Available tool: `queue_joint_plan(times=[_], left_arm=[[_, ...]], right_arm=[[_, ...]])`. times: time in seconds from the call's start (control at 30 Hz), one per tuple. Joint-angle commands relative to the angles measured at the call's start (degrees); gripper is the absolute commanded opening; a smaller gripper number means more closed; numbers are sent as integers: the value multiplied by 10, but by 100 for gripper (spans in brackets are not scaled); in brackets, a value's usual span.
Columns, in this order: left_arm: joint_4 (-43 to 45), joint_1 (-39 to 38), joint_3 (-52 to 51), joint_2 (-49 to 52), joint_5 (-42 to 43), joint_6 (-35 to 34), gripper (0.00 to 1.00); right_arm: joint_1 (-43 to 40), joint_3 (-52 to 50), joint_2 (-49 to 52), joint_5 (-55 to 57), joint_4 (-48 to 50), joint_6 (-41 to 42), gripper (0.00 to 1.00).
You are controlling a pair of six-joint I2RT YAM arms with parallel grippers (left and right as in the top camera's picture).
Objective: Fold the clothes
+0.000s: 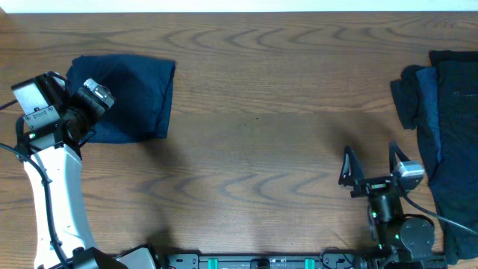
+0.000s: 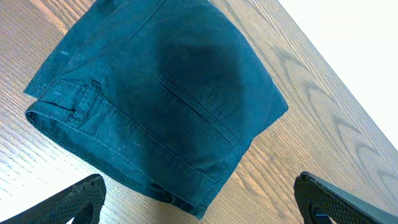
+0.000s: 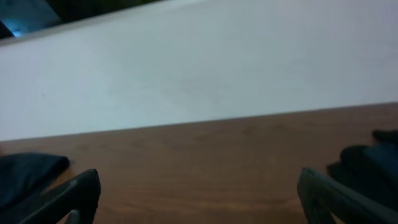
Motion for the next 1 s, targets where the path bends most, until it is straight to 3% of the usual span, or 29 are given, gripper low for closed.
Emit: queue_joint_plan(times=[0.0,0.97], left_arm=[[0,-2,5,0,7,2,98],[0,-2,5,0,7,2,98]], right_arm=[[4,-25,-4,14,9,6,99],[4,-66,-4,40,-8,-57,99]])
